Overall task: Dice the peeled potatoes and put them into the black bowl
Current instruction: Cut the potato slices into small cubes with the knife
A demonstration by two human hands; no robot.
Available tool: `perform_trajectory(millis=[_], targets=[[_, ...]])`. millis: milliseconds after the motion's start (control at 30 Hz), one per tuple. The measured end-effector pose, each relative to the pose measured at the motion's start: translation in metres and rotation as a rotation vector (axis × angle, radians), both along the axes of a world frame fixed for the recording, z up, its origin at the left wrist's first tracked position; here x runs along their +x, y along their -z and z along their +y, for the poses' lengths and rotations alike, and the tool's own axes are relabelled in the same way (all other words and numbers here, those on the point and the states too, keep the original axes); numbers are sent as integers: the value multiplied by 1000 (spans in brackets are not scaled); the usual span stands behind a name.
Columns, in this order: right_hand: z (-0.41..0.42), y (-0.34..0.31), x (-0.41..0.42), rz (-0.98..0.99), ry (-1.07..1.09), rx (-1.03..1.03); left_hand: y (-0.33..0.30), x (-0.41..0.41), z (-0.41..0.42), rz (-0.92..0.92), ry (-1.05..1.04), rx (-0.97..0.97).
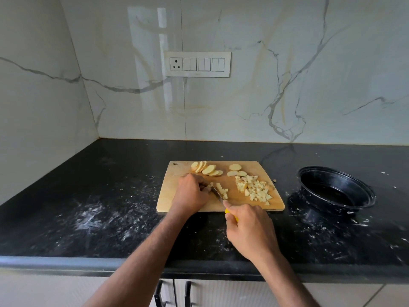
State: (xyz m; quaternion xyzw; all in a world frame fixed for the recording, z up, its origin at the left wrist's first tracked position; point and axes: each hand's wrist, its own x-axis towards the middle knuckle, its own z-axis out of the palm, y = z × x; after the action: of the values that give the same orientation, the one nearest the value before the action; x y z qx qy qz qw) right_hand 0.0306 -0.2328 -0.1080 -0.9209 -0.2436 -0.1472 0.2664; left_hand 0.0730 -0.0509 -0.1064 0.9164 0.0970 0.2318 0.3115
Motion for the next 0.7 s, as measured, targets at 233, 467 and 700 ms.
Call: perform_trajectory(millis=[233,467,700], targets=[[3,-2,3,-47,64,131,-3,-6,11,-58,84,-189],[23,-6,2,-112,31,-2,-4,-6,12,-150,-1,-335],[32,-4,0,-154,23,-135,-5,-7,15,-200,-73,-436]])
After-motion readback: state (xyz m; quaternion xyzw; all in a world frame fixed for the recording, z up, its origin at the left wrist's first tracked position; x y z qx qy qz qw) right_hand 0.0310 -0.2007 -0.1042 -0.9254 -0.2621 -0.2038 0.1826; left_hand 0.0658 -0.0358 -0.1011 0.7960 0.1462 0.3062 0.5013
